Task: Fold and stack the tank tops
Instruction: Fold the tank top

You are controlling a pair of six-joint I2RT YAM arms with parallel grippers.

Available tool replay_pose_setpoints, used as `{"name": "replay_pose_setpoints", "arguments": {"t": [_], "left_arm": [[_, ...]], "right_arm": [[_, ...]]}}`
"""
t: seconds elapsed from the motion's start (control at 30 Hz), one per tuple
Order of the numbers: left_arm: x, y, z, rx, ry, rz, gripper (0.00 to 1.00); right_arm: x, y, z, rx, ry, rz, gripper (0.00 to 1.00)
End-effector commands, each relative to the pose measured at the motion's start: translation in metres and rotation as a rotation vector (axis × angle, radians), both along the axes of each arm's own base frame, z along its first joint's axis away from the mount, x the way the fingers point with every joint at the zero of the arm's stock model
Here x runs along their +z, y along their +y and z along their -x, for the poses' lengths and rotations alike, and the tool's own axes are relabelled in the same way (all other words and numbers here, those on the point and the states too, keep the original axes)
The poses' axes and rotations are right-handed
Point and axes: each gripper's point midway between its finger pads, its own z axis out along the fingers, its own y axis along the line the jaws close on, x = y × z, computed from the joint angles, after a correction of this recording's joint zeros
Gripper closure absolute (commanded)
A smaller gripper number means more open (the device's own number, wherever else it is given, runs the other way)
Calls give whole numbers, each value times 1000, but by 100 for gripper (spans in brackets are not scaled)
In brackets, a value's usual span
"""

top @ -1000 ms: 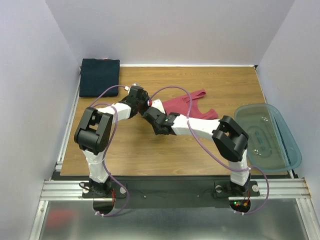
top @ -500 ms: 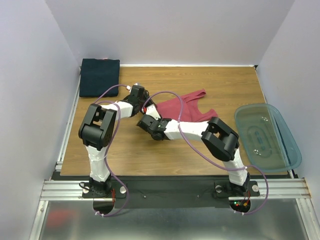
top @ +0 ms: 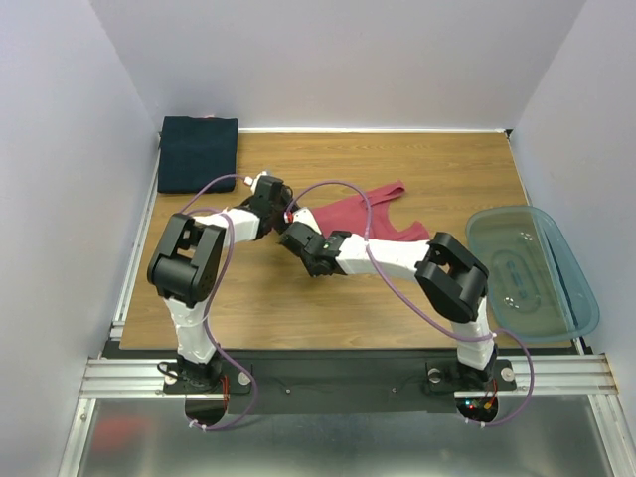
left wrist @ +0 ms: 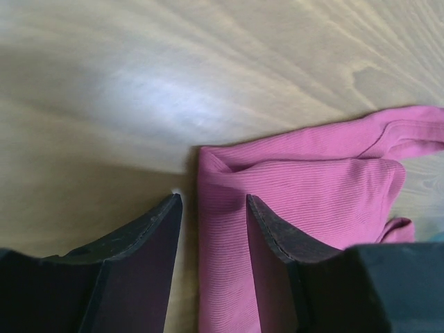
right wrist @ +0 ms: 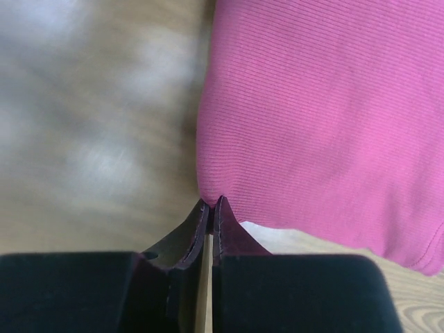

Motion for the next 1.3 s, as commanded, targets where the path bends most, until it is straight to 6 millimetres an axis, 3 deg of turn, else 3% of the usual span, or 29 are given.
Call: {"name": "replay_pose_setpoints", "arguments": {"t": [0.0,0.17,0.37,0.7,0.8,0.9,1.0,1.03,1.2,1.27], "left_arm": [[11,29,18,97,-5,-35,46],[-1,46,37,141,21,-49,48],[-16,41,54,108,48,-5,52],[-33,31,57,66,61,53,51],[-34,31,57,68,61,50,56],[-34,33,56,80,58,44,72],[-28,42,52,110,45,18,84],[-24,51,51,132,43,-5,100],[4,82,43,217,-7,-70,100],[29,102,39,272,-56,-91,100]], "right_arm": [[30,19,17,92,49,-145,100],[33,25,26,108,84,-192,100],[28,32,27,101,108,-214,100],[38,39,26,99,103,-247,100],[39,38,24,94,99,-247,100],[40,39,25,92,101,-252,100],[43,45,26,96,114,-277,100],[43,50,29,107,132,-292,100],[57,82,38,159,202,-410,100],[69,102,44,201,231,-472,100]]}}
